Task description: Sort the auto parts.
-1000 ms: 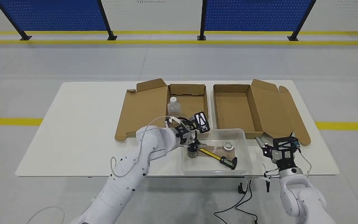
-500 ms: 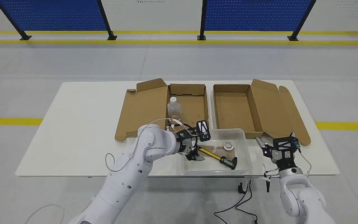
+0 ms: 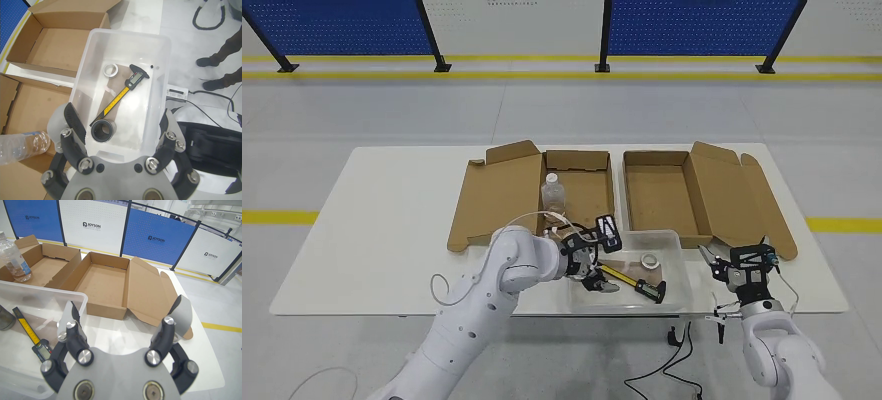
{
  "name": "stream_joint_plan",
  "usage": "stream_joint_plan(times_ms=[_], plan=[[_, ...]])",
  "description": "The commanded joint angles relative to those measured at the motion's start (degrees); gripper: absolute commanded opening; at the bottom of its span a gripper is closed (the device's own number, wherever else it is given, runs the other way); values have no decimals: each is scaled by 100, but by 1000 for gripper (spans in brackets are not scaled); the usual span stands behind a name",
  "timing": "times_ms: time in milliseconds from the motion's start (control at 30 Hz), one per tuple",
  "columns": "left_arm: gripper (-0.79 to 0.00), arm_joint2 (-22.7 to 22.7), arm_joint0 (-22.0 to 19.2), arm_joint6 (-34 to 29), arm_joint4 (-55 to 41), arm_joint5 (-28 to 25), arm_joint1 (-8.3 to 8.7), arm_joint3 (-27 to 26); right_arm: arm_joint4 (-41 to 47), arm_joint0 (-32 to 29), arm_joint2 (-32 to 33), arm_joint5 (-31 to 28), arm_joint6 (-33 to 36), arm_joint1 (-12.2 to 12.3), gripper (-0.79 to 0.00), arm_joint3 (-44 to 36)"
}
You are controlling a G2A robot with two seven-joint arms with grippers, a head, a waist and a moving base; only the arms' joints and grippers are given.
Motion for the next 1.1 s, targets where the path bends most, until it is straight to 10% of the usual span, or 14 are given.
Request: stream_joint_plan(times_ms=[0,200,667,1067], plan=[[0,46,-170,-164,-387,175,-24,121,0,0,0,0,0,0,0,0],[-385,228,-726,-813,-818,554,-70,585,0,0,0,0,0,0,0,0],[-299,420,-852,-1031,-789,898,-18,1122,0,0,0,0,0,0,0,0],[-379,540,-1122,-1183,-889,1084,-7,1549,0,0,0,0,0,0,0,0]])
